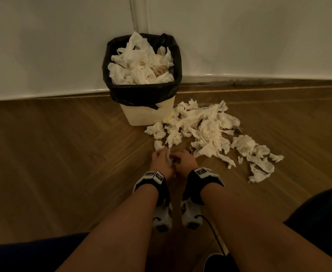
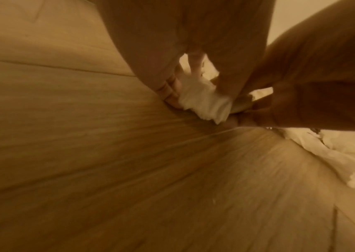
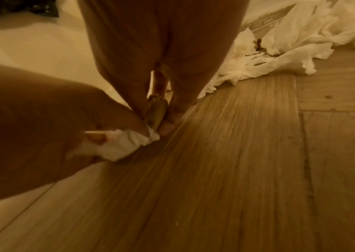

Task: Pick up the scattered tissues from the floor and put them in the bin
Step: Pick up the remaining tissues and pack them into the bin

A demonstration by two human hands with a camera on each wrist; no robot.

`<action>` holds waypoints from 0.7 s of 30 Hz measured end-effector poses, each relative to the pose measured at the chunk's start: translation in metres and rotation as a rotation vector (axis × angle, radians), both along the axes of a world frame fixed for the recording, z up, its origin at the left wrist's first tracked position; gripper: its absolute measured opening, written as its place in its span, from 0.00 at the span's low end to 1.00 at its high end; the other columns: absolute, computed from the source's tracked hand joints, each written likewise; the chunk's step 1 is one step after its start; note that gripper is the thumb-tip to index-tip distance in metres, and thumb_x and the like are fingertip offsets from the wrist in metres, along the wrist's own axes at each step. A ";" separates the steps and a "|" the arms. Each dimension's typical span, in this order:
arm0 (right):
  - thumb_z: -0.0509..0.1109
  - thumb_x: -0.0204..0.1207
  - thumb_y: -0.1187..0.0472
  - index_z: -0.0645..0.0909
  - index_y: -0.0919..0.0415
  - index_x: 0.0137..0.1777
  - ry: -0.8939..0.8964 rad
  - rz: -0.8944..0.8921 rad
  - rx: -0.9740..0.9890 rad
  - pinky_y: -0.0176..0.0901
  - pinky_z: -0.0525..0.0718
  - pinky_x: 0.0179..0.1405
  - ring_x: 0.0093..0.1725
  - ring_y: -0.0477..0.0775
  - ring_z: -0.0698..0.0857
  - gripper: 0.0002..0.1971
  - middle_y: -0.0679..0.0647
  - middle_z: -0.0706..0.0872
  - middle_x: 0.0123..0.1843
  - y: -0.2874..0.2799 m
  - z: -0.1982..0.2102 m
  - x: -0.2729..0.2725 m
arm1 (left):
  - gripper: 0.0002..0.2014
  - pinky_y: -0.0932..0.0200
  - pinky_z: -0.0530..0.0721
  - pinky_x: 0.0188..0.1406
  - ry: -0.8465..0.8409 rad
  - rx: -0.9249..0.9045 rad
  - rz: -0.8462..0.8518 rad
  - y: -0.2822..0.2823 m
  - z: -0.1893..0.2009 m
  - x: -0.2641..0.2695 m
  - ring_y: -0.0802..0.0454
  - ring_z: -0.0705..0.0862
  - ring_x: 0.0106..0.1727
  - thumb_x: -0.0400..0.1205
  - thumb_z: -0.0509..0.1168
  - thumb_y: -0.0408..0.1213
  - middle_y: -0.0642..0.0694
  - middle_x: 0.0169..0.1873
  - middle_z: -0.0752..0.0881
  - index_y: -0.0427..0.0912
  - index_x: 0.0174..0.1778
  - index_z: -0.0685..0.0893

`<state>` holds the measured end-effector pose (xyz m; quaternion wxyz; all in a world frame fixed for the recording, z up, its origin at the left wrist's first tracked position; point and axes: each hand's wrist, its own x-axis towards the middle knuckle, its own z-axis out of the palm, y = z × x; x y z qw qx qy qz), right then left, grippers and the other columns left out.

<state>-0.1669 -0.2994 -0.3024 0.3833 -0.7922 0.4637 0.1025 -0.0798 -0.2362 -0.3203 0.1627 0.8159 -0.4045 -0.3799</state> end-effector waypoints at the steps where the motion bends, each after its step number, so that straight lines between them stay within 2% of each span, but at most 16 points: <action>1: 0.62 0.77 0.70 0.77 0.57 0.71 -0.012 -0.005 0.022 0.44 0.73 0.67 0.66 0.59 0.78 0.23 0.61 0.77 0.69 0.000 0.001 0.000 | 0.29 0.55 0.65 0.73 -0.060 0.036 -0.096 -0.002 0.003 0.001 0.42 0.65 0.76 0.81 0.64 0.37 0.42 0.78 0.62 0.43 0.79 0.63; 3: 0.61 0.76 0.72 0.78 0.57 0.70 -0.038 -0.031 0.074 0.43 0.76 0.66 0.67 0.57 0.79 0.24 0.59 0.80 0.69 -0.002 0.004 -0.001 | 0.24 0.54 0.68 0.70 -0.113 0.083 -0.157 -0.004 0.005 0.005 0.41 0.69 0.73 0.83 0.61 0.38 0.40 0.73 0.70 0.42 0.76 0.68; 6: 0.62 0.75 0.72 0.80 0.58 0.68 -0.074 -0.107 0.114 0.41 0.75 0.66 0.68 0.55 0.79 0.22 0.56 0.81 0.69 -0.003 0.005 -0.008 | 0.17 0.52 0.77 0.63 -0.153 0.144 -0.139 -0.003 0.004 0.011 0.41 0.78 0.65 0.83 0.60 0.38 0.38 0.65 0.78 0.40 0.67 0.77; 8: 0.64 0.75 0.72 0.80 0.58 0.68 -0.089 -0.167 0.127 0.39 0.75 0.66 0.68 0.54 0.79 0.21 0.55 0.81 0.69 -0.003 0.004 -0.012 | 0.14 0.53 0.79 0.61 -0.165 0.183 -0.124 0.001 0.003 0.014 0.42 0.80 0.62 0.82 0.62 0.38 0.38 0.64 0.79 0.39 0.63 0.82; 11: 0.66 0.76 0.71 0.81 0.56 0.66 -0.120 -0.257 0.174 0.41 0.78 0.66 0.65 0.55 0.80 0.20 0.54 0.81 0.68 -0.003 0.005 -0.017 | 0.16 0.57 0.75 0.64 -0.194 0.160 -0.069 0.008 0.000 0.015 0.43 0.78 0.64 0.83 0.62 0.40 0.40 0.69 0.71 0.38 0.64 0.81; 12: 0.67 0.76 0.71 0.82 0.56 0.66 -0.137 -0.280 0.181 0.43 0.80 0.66 0.64 0.55 0.81 0.20 0.55 0.82 0.68 -0.003 0.007 -0.017 | 0.16 0.57 0.75 0.63 -0.189 0.147 -0.056 0.010 0.001 0.015 0.44 0.78 0.64 0.83 0.62 0.40 0.40 0.69 0.72 0.38 0.63 0.81; 14: 0.68 0.75 0.71 0.82 0.56 0.65 -0.188 -0.343 0.202 0.47 0.82 0.63 0.62 0.58 0.83 0.19 0.56 0.82 0.67 -0.004 0.010 -0.016 | 0.13 0.57 0.77 0.57 -0.136 0.115 -0.008 0.012 0.004 0.017 0.44 0.80 0.61 0.82 0.63 0.40 0.40 0.63 0.79 0.39 0.58 0.84; 17: 0.68 0.75 0.73 0.82 0.57 0.63 -0.293 -0.452 0.249 0.46 0.86 0.54 0.54 0.58 0.86 0.19 0.59 0.82 0.65 -0.006 0.020 -0.015 | 0.06 0.61 0.76 0.46 -0.039 0.020 0.126 0.018 0.015 0.022 0.47 0.82 0.52 0.80 0.65 0.37 0.42 0.54 0.85 0.42 0.50 0.84; 19: 0.69 0.74 0.73 0.82 0.57 0.63 -0.371 -0.517 0.265 0.46 0.87 0.51 0.49 0.56 0.85 0.19 0.59 0.82 0.64 -0.007 0.031 -0.014 | 0.05 0.63 0.75 0.45 -0.004 -0.059 0.196 0.020 0.025 0.028 0.49 0.82 0.51 0.80 0.64 0.34 0.43 0.53 0.86 0.42 0.47 0.85; 21: 0.69 0.74 0.74 0.82 0.59 0.62 -0.469 -0.589 0.279 0.46 0.87 0.50 0.48 0.56 0.84 0.18 0.61 0.82 0.62 -0.007 0.045 -0.012 | 0.07 0.65 0.74 0.45 0.012 -0.119 0.263 0.020 0.037 0.033 0.47 0.83 0.53 0.80 0.63 0.32 0.43 0.52 0.87 0.41 0.48 0.86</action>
